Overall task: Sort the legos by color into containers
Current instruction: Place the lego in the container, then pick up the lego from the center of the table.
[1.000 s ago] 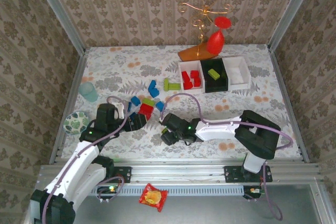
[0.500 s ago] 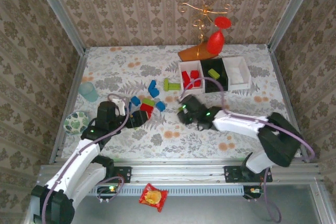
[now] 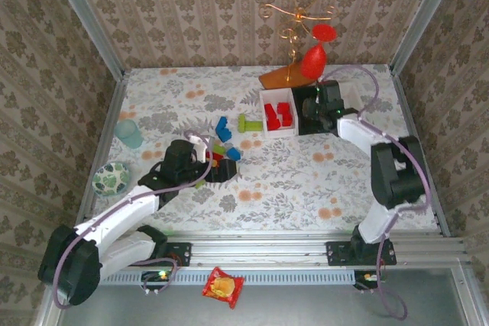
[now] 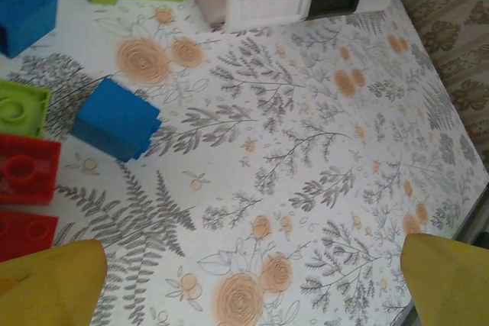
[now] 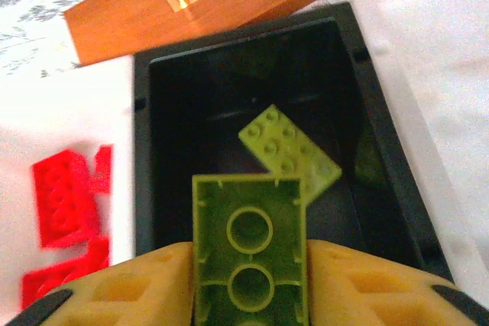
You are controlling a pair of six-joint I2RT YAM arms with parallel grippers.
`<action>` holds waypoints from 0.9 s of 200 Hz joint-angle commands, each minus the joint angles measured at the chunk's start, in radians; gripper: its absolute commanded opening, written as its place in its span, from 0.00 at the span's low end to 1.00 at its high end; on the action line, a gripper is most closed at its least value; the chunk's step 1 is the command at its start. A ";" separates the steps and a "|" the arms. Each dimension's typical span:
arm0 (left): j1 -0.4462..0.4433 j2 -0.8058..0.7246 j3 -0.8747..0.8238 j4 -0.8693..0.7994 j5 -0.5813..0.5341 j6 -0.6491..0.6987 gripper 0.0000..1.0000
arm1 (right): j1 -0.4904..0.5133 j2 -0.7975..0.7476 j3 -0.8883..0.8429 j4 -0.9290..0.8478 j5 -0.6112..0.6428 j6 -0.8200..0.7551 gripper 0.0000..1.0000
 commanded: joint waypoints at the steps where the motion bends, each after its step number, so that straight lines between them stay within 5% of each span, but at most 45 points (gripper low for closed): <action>1: -0.024 0.003 0.023 0.038 -0.040 0.002 1.00 | -0.010 0.063 0.090 -0.046 -0.032 -0.012 0.53; 32: -0.015 0.003 0.022 -0.020 -0.117 0.019 1.00 | 0.038 -0.067 0.025 -0.040 -0.037 -0.042 0.63; 89: 0.080 0.090 0.110 -0.042 -0.192 0.094 0.99 | 0.376 -0.181 -0.122 0.025 0.065 -0.083 0.70; 125: 0.000 0.387 0.391 -0.188 -0.377 0.231 0.95 | 0.376 -0.286 -0.227 0.072 0.108 -0.022 0.72; 180: -0.016 0.799 0.739 -0.306 -0.480 0.300 0.75 | 0.339 -0.501 -0.382 0.069 0.189 -0.026 0.74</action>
